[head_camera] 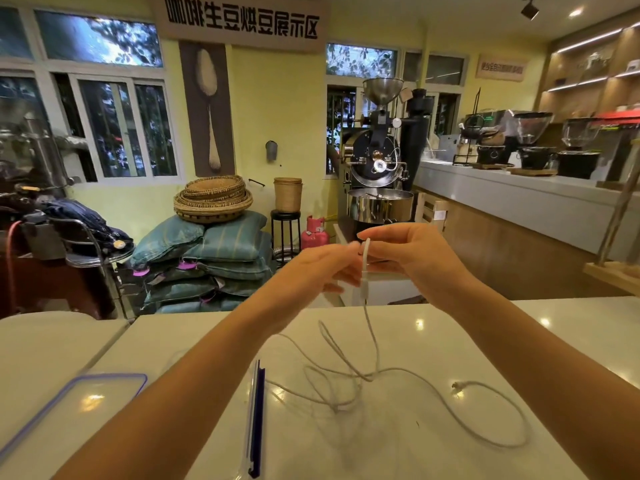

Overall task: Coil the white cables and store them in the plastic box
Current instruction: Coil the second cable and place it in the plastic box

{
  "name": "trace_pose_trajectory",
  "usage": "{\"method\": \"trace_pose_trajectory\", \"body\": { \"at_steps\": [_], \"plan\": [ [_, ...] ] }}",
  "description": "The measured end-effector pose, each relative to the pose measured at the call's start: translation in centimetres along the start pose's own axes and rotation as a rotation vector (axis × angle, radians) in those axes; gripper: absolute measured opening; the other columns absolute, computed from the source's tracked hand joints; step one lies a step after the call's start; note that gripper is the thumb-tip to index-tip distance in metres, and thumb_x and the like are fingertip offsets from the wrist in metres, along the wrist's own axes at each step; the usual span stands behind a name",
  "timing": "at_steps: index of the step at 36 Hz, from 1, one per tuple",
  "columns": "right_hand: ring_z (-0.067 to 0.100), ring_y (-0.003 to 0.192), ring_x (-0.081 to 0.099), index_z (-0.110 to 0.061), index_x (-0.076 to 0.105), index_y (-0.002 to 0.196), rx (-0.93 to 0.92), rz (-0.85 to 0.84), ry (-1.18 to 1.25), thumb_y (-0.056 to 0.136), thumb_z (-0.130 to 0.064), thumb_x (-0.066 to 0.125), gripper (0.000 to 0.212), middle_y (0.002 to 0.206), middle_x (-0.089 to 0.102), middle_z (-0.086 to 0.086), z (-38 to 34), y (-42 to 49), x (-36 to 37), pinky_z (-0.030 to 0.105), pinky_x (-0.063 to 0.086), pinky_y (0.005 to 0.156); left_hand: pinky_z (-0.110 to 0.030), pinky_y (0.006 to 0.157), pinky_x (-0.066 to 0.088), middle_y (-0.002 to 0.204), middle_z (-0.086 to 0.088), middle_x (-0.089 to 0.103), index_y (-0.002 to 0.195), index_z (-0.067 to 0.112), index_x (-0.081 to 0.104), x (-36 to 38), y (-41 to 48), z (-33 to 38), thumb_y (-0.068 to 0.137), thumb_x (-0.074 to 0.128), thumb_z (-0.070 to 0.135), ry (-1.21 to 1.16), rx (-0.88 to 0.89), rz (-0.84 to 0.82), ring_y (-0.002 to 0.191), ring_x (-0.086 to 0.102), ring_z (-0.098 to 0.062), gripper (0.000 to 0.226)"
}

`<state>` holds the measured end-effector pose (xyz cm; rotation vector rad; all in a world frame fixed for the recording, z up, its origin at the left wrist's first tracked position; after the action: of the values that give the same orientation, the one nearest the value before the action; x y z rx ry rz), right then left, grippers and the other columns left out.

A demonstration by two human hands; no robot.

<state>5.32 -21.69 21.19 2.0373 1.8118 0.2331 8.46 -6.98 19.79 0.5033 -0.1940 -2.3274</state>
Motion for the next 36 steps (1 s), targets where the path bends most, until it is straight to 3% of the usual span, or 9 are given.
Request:
{"method": "trace_pose_trajectory", "body": {
  "at_steps": [4, 10, 12, 15, 17, 20, 29, 33, 36],
  "plan": [
    [-0.002, 0.061, 0.066, -0.017, 0.069, 0.082, -0.142, 0.012, -0.125, 0.08, -0.009, 0.061, 0.012, 0.073, 0.067, -0.004, -1.1, 0.6, 0.5, 0.008, 0.051, 0.057, -0.022, 0.077, 0.054, 0.077, 0.008, 0.069, 0.095, 0.02, 0.058, 1.1, -0.1, 1.1, 0.078, 0.048, 0.046, -0.125, 0.059, -0.101, 0.08, 0.066, -0.009, 0.032],
    [-0.003, 0.063, 0.064, -0.012, 0.066, 0.095, -0.253, -0.012, -0.125, 0.08, -0.002, 0.059, 0.019, 0.074, 0.065, -0.002, -1.4, 1.1, 0.5, 0.009, 0.051, 0.06, -0.019, 0.062, 0.053, 0.062, 0.004, 0.065, 0.086, 0.011, 0.061, 1.5, 1.0, 1.4, 0.09, 0.04, 0.01, -0.39, 0.085, -0.096, 0.06, 0.062, -0.007, 0.021],
    [-0.002, 0.062, 0.064, -0.009, 0.066, 0.089, -0.227, -0.036, -0.094, 0.083, 0.0, 0.054, 0.017, 0.072, 0.066, -0.002, -0.8, 1.3, 0.6, 0.01, 0.052, 0.06, -0.02, 0.063, 0.054, 0.065, 0.002, 0.067, 0.084, 0.01, 0.062, 1.5, 1.3, 1.8, 0.087, 0.042, 0.005, -0.449, 0.103, -0.129, 0.062, 0.064, -0.009, 0.021],
    [-0.009, 0.05, 0.059, -0.019, 0.055, 0.068, -0.15, -0.02, -0.039, 0.087, 0.013, 0.038, 0.041, 0.048, 0.064, -0.017, 1.3, 1.4, 1.3, 0.003, 0.046, 0.05, -0.02, 0.063, 0.055, 0.069, 0.0, 0.071, 0.09, 0.009, 0.062, 1.6, 2.1, 2.2, 0.084, 0.046, 0.004, -0.509, 0.114, -0.112, 0.065, 0.067, -0.01, 0.018],
    [-0.015, 0.055, 0.058, -0.027, 0.051, 0.074, -0.073, -0.028, 0.03, 0.086, 0.011, 0.042, 0.041, 0.054, 0.064, -0.029, 2.9, 1.1, 1.9, 0.002, 0.046, 0.055, -0.019, 0.062, 0.057, 0.072, 0.0, 0.073, 0.095, 0.009, 0.06, 1.5, 2.8, 2.2, 0.088, 0.043, 0.003, -0.545, 0.108, -0.077, 0.066, 0.067, -0.008, 0.02],
    [-0.003, 0.07, 0.063, -0.022, 0.059, 0.085, 0.046, -0.144, 0.09, 0.088, -0.002, 0.05, 0.022, 0.073, 0.069, -0.013, 4.8, 0.5, 3.3, 0.017, 0.051, 0.072, -0.02, 0.066, 0.057, 0.077, -0.001, 0.074, 0.098, 0.009, 0.059, 1.1, 3.5, 2.2, 0.088, 0.041, 0.0, -0.615, 0.075, -0.061, 0.068, 0.069, -0.008, 0.022],
    [0.014, 0.067, 0.057, -0.012, 0.053, 0.09, 0.298, -0.306, 0.212, 0.09, -0.008, 0.046, 0.008, 0.074, 0.053, 0.004, 5.8, -1.7, 5.1, 0.028, 0.052, 0.075, -0.014, 0.054, 0.047, 0.059, 0.005, 0.068, 0.081, 0.011, 0.063, -0.9, 4.8, 0.6, 0.086, 0.04, -0.007, -0.284, 0.026, 0.088, 0.053, 0.056, -0.003, 0.03],
    [0.008, 0.055, 0.054, -0.015, 0.054, 0.085, 0.334, -0.379, 0.162, 0.09, -0.006, 0.047, 0.012, 0.069, 0.053, 0.002, 5.2, -2.2, 4.8, 0.02, 0.051, 0.059, -0.016, 0.051, 0.035, 0.056, 0.002, 0.054, 0.078, 0.014, 0.06, -1.7, 5.0, 0.0, 0.089, 0.04, -0.003, 0.01, 0.008, 0.173, 0.05, 0.042, -0.005, 0.029],
    [0.003, 0.049, 0.051, -0.018, 0.054, 0.086, 0.312, -0.444, -0.065, 0.089, -0.007, 0.049, 0.013, 0.065, 0.055, -0.002, 4.7, -2.4, 4.0, 0.014, 0.046, 0.052, -0.011, 0.044, 0.032, 0.058, 0.0, 0.043, 0.074, 0.014, 0.057, -2.0, 4.7, -0.1, 0.093, 0.037, 0.006, 0.142, 0.009, 0.166, 0.045, 0.036, -0.003, 0.028]
  ]
}}
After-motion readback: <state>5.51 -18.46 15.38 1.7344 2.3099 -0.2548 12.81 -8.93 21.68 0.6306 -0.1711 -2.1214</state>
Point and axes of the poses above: each hand's wrist, its own y-axis towards the middle knuckle, its own x-axis out of the palm, z = x × y, the point moved 2 cm from there along y, towards the middle knuckle
